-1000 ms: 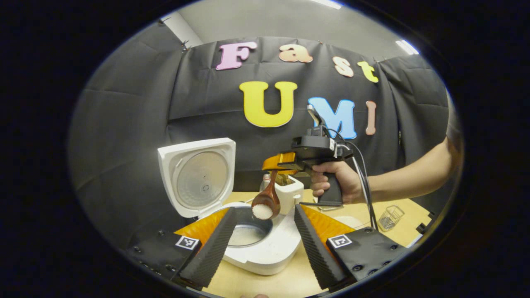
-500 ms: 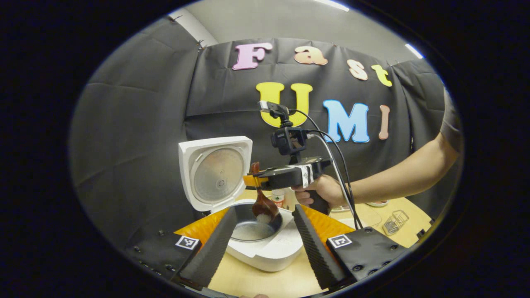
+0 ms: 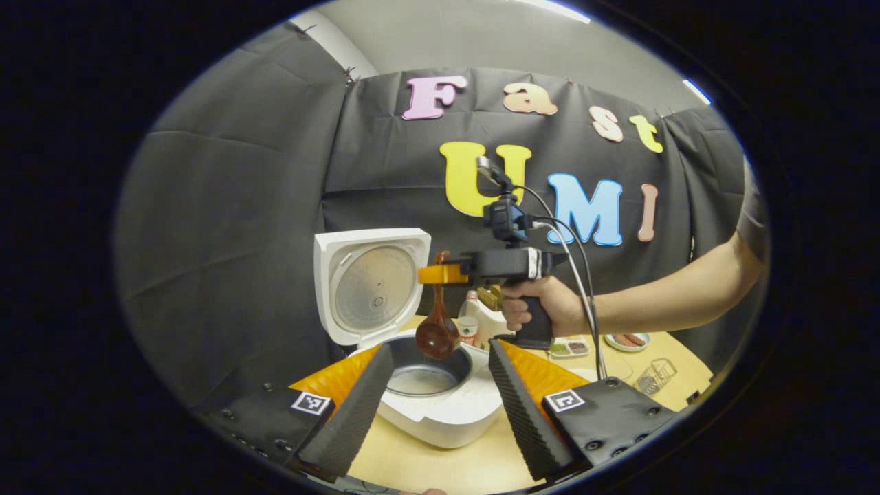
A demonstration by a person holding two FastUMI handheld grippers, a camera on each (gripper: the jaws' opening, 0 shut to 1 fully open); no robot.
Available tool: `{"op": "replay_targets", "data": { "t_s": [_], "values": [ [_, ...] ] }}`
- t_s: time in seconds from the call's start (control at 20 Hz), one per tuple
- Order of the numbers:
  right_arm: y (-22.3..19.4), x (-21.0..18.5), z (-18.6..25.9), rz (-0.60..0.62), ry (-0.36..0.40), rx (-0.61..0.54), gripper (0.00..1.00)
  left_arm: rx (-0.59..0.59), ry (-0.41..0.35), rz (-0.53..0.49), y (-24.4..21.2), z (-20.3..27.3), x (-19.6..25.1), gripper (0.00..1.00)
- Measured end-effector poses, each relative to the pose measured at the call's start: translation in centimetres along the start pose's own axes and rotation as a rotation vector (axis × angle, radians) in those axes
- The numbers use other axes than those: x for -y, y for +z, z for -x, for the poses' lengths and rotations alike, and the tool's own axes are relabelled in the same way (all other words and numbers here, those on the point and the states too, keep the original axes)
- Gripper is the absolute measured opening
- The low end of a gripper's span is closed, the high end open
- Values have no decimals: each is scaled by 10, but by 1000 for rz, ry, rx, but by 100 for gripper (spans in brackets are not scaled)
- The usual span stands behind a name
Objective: Close the left gripper, press the button to open the rice cooker; take a wooden spoon from the chopstick holder with the right hand, scoop a spoonful of rice and pour it into the rice cooker, then put the wooden spoon back into the chopstick holder.
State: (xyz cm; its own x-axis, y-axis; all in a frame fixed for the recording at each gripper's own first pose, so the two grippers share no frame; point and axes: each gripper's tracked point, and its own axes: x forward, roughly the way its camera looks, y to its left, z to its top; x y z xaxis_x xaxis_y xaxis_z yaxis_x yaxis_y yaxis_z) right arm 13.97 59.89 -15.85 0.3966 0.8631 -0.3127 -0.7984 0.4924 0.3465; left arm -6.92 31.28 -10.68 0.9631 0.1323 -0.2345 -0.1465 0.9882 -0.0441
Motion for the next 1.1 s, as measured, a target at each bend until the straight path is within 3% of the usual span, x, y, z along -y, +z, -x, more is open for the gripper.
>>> {"op": "replay_targets", "data": {
  "t_s": [0.05,0.2,0.25,0.3,0.5,0.65,1.0,1.1],
  "values": [
    [5,9,4,-91,-4,14,6,6,-4,7,1,0,3,95],
    [15,32,20,-321,-9,50,6,8,-16,12,0,-1,10,100],
    [16,37,27,-366,-6,47,6,7,-21,10,0,-3,13,95],
    [17,44,32,-402,-8,49,6,6,-24,7,0,-2,16,100],
    [20,65,56,-562,-13,105,6,2,-42,4,2,-3,20,95],
    [18,80,86,-618,-26,135,6,11,-61,8,7,-9,39,98],
    [14,99,227,-613,-84,211,6,-2,-72,-5,2,-19,58,100],
    [7,106,249,-620,-108,222,6,-6,-82,-4,3,-21,64,100]
  ]
}}
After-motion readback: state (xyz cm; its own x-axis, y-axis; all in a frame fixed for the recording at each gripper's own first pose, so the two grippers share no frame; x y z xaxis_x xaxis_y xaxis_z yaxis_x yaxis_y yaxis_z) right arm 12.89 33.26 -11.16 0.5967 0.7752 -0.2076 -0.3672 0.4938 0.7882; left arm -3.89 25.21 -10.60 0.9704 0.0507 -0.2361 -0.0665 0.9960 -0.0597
